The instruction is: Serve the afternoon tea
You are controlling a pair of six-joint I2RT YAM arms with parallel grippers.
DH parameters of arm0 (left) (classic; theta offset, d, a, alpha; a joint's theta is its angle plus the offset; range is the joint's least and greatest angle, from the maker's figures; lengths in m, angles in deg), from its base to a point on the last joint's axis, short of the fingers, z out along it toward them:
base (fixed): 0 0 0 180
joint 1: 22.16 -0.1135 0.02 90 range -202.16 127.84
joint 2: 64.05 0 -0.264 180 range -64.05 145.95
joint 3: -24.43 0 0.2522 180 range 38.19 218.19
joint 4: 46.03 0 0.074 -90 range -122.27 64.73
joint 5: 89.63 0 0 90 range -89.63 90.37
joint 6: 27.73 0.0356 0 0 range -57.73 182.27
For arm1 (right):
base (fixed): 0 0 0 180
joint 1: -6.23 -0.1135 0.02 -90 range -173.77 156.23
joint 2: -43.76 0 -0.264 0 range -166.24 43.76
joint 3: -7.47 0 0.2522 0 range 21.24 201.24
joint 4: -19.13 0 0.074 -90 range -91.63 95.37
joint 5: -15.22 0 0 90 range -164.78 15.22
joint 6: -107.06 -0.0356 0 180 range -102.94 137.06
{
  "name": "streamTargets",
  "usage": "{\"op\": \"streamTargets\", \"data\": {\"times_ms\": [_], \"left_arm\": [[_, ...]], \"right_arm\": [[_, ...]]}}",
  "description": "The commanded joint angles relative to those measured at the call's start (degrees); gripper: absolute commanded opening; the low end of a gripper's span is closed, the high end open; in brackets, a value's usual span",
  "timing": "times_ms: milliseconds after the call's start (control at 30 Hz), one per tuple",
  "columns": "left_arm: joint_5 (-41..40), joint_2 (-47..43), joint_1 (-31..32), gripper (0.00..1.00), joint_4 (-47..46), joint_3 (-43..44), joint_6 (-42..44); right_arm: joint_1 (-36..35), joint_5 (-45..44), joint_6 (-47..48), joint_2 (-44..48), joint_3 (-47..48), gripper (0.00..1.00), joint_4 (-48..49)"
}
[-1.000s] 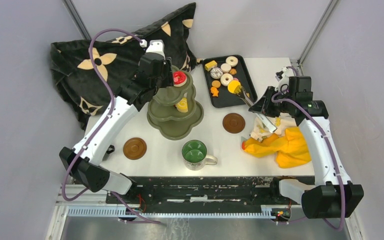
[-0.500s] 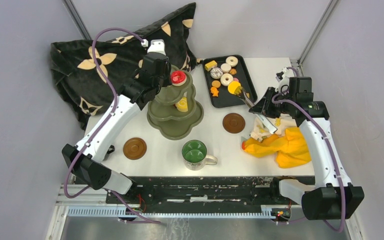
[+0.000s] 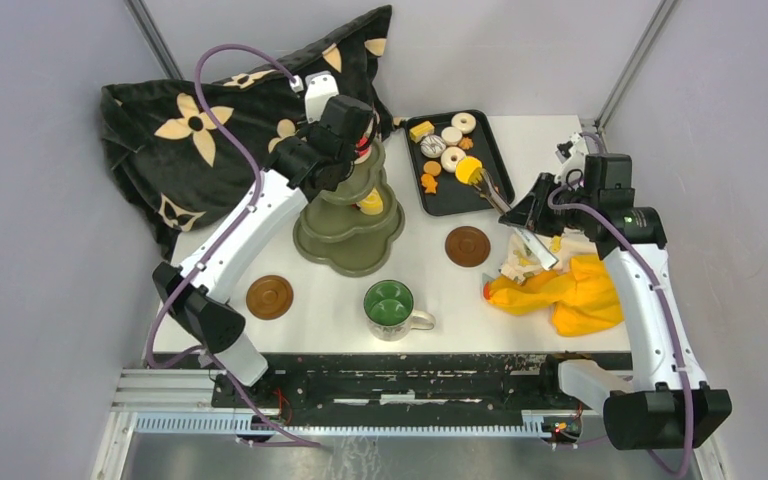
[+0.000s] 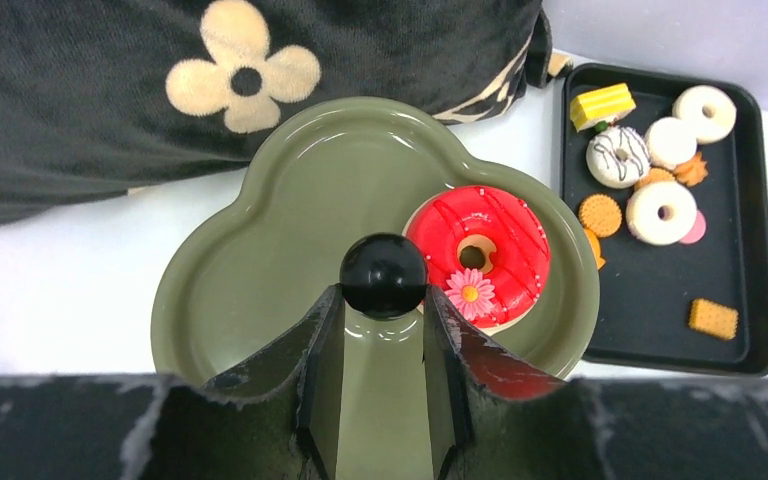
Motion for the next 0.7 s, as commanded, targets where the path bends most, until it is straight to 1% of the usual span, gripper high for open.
{"op": "streamTargets", "data": {"times_ms": [0,133,200,333,400,433,467,500,533,567,633,667], "left_arm": [[-9.09,2.79,1.18,0.03,3.45,10.94,-12.11],[-10.97,8.04,1.81,0.03,11.93,18.43,-19.62],[-10.93,9.80,1.85,0.03,14.41,20.73,-22.08],[-10.23,10.61,2.73,0.03,14.04,20.82,-23.05],[-9.63,10.40,3.00,0.03,13.52,20.27,-22.68],[-9.18,10.10,2.97,0.06,13.24,19.88,-22.52],[-8.69,9.76,2.99,0.14,12.67,19.42,-21.98],[-8.10,9.28,2.99,0.26,11.50,18.96,-21.09],[-7.63,8.88,2.98,0.34,10.78,18.73,-20.20],[-7.29,8.33,2.99,0.48,10.14,18.55,-19.33],[-6.66,7.15,2.99,0.65,9.38,18.45,-17.43],[-6.47,6.34,2.95,0.75,9.08,18.40,-16.76]], "right_arm": [[-0.05,3.60,-0.38,2.84,5.25,0.01,1.44],[-0.13,7.38,-0.07,3.11,7.37,0.01,0.54],[-0.52,8.57,-0.49,3.31,8.30,0.01,0.88],[-2.95,11.68,-4.24,3.68,9.44,0.01,4.81],[-5.23,10.84,-5.26,3.81,10.25,0.01,5.92],[-6.56,9.63,-5.29,3.77,10.92,0.01,5.87],[-8.57,8.34,-5.26,3.58,11.37,0.01,5.82],[-9.96,7.33,-5.23,3.50,11.73,0.01,5.82],[-11.16,6.18,-5.21,3.18,12.06,0.01,5.88],[-12.40,5.05,-5.22,2.95,12.30,0.01,5.84],[-14.68,2.52,-5.18,2.64,12.58,0.01,6.07],[-15.69,1.43,-5.09,2.51,12.76,0.01,6.22]]}}
